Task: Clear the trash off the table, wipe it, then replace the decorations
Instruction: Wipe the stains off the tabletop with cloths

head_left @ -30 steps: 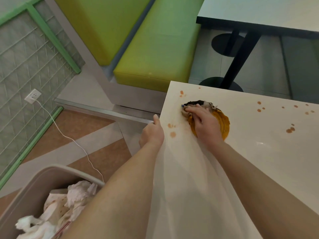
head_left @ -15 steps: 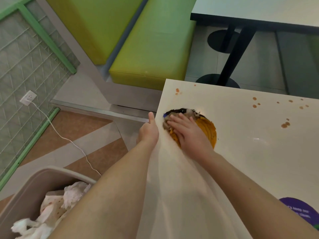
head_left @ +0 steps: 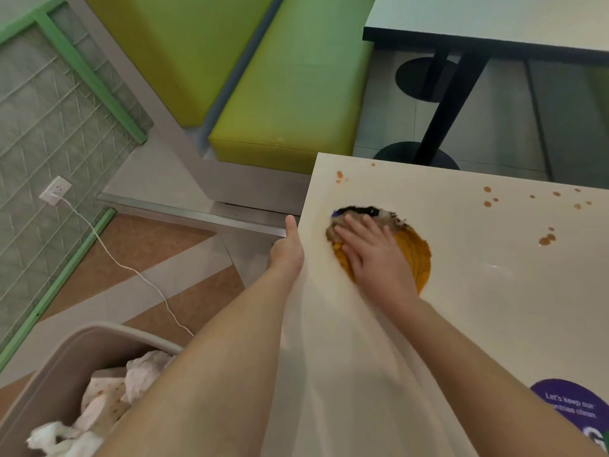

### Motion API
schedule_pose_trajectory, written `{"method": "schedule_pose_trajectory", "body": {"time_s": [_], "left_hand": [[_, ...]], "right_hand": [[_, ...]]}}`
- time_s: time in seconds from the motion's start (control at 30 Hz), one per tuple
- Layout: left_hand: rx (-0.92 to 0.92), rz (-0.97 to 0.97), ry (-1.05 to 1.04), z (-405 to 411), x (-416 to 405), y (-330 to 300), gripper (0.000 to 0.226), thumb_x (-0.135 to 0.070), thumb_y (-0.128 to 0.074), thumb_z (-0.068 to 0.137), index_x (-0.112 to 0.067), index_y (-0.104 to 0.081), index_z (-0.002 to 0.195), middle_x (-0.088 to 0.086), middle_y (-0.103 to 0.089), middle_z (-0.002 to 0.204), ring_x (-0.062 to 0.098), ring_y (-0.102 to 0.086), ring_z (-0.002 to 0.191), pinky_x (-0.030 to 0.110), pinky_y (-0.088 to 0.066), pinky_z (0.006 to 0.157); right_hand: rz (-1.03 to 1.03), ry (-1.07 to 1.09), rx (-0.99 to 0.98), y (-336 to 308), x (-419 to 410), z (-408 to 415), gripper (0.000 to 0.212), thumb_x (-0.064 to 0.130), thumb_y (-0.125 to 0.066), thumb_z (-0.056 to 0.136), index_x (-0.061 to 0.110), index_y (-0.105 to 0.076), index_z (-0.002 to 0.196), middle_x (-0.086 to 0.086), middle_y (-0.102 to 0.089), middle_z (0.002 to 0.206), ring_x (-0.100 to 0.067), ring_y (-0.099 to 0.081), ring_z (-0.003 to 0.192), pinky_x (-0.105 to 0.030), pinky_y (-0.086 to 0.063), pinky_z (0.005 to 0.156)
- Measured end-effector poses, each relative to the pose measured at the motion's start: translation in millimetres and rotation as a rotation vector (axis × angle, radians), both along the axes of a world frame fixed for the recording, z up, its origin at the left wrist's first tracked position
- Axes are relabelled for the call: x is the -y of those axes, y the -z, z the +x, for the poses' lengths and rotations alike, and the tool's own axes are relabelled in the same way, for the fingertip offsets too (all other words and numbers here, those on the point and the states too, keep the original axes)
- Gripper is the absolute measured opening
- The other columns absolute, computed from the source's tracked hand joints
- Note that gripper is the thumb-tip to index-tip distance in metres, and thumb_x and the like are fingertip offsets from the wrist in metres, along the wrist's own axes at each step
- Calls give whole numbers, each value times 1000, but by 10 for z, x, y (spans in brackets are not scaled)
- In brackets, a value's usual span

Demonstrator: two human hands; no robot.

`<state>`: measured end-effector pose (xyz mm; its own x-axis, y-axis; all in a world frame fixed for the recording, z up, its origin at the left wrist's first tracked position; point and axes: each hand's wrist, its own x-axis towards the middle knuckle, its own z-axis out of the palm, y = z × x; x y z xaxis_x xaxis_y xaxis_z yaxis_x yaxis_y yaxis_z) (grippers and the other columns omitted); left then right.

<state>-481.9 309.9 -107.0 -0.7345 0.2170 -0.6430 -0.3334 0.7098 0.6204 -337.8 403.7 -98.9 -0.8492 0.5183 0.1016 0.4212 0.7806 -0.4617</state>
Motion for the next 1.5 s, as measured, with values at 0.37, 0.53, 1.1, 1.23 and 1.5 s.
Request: {"method": "schedule_pose_trajectory", "body": {"time_s": [0.37, 0.53, 1.1, 1.23, 1.5], "left_hand": [[-50, -39, 0, 21, -13, 30, 85, -67, -11, 96, -1, -58, 123, 12, -60, 116, 25, -50, 96, 32, -35, 85], [-92, -50, 10, 6, -10, 39, 84, -68, -9, 96, -4, -61, 108, 8, -59, 98, 27, -51, 93, 31, -35, 83], [-164, -174, 67, 40, 2, -42, 94, -67, 2, 94, -4, -60, 124, 14, -61, 126, 31, -55, 117, 40, -39, 100], [-168, -198, 72, 55, -3, -97, 92, -67, 2, 95, -5, -60, 124, 15, -60, 127, 31, -55, 117, 38, -38, 94], [-179, -210, 105, 80, 9, -157, 90, -64, 2, 96, -5, -62, 119, 15, -61, 124, 31, -55, 111, 34, -34, 83]], "right_hand": [[17, -114, 44, -26, 246, 45, 41, 42, -34, 105, 40, -42, 145, 17, -27, 158, -8, -8, 150, -36, -3, 123], [37, 43, 123, -40, -209, -415, 43, 42, -27, 106, 43, -34, 148, 13, -20, 161, -14, -5, 151, -37, 2, 121], [68, 17, 120, -28, -202, -777, 46, 34, -27, 107, 32, -30, 152, 10, -18, 162, -17, -4, 152, -39, 3, 121], [78, -230, 93, -51, -169, -619, 44, 34, -29, 107, 33, -34, 151, 13, -21, 161, -13, -6, 151, -33, 4, 120], [53, -22, 259, -97, -755, -1089, 49, 43, -21, 106, 36, -22, 154, 3, -4, 165, -25, 4, 151, -44, 4, 120]]}}
